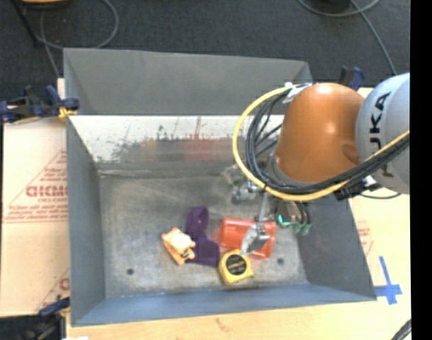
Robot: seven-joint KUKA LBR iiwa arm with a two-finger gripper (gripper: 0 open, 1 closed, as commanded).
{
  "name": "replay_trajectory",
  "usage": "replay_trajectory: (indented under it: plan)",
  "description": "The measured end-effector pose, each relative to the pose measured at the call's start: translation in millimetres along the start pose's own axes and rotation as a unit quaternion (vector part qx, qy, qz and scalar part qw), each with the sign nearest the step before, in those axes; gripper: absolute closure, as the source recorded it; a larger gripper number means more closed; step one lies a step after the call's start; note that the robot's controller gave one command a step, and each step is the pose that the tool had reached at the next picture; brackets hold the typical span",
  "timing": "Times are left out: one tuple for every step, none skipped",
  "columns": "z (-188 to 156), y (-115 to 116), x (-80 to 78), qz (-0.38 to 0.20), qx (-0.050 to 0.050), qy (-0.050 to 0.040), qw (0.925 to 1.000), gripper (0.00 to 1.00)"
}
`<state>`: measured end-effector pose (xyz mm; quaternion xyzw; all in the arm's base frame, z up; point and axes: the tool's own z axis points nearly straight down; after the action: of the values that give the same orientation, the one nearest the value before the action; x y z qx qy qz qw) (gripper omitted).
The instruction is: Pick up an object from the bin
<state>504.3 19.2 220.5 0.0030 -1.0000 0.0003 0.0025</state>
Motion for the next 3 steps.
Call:
replay_trajectory:
  plan:
    - [-4.4,0.1,-1.6,0.0,0.0,-0.0042,1.0,0.0]
    - [19.0,-10.6,-1.6,0.023,-0.001,-0.0087,0.9997,0.0]
    - [53.0,-53.9,9.0,0.171,-0.001,-0.0034,0.9853,0.0]
